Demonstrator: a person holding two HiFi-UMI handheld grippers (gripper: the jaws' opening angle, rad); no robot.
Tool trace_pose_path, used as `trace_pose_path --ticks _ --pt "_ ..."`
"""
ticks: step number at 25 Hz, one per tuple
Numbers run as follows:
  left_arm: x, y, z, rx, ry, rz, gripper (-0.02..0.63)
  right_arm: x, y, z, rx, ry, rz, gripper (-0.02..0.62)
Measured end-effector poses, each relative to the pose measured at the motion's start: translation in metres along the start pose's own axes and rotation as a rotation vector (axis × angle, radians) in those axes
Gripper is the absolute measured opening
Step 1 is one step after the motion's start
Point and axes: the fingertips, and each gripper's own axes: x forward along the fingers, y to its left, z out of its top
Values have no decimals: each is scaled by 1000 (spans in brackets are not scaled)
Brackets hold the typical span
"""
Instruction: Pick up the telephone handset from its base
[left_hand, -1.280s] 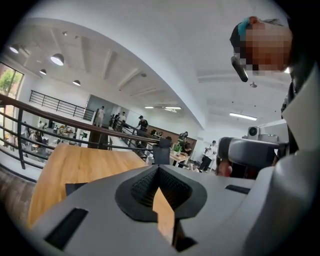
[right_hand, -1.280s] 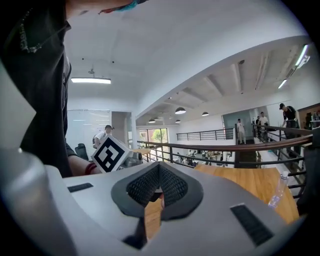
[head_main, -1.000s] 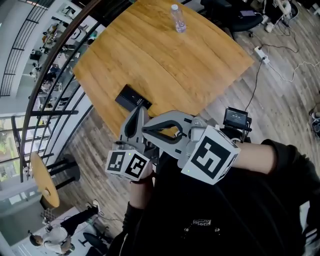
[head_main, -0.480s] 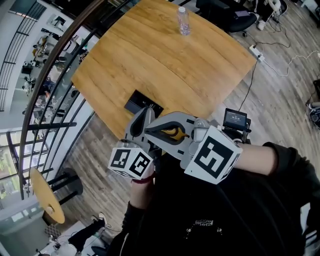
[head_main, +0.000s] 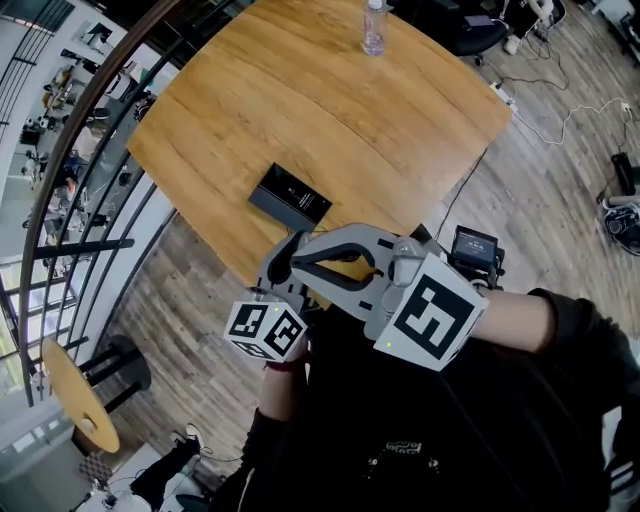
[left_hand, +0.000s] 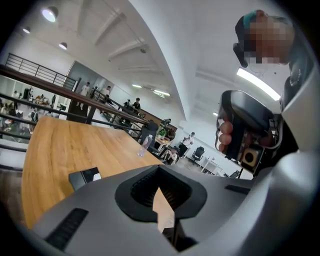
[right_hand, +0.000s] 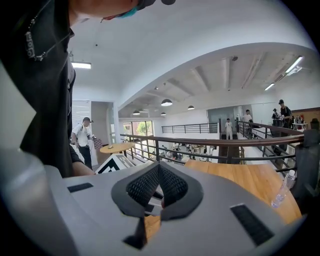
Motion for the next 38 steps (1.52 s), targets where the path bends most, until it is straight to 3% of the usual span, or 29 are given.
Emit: trace_pose_path --ticks 6,13,22,24,26,28,30,33,38 --pt "3 38 -36 -149 6 26 6 10 1 -9 -9 8 35 18" --pt "-14 63 -51 -266 -17 88 6 36 19 9 -32 -9 152 18" --pt "-13 101 -92 -465 -82 42 6 42 31 9 -28 -40 274 18" --pt "-8 104 -101 -503 -93 6 60 39 32 7 -29 -41 301 18" --pt "-3 110 -108 -509 -96 -27 60 35 33 3 -32 -20 331 18" --pt "5 123 -115 -494 -81 -52 100 35 32 -2 -24 -6 352 18" --pt "14 138 -122 -471 -38 -77 175 35 32 -3 -17 -5 362 18" --pt "27 160 -136 -401 59 -90 212 32 28 -4 -12 1 361 18" --pt "35 190 -151 -470 69 -49 227 27 19 -9 20 2 337 18"
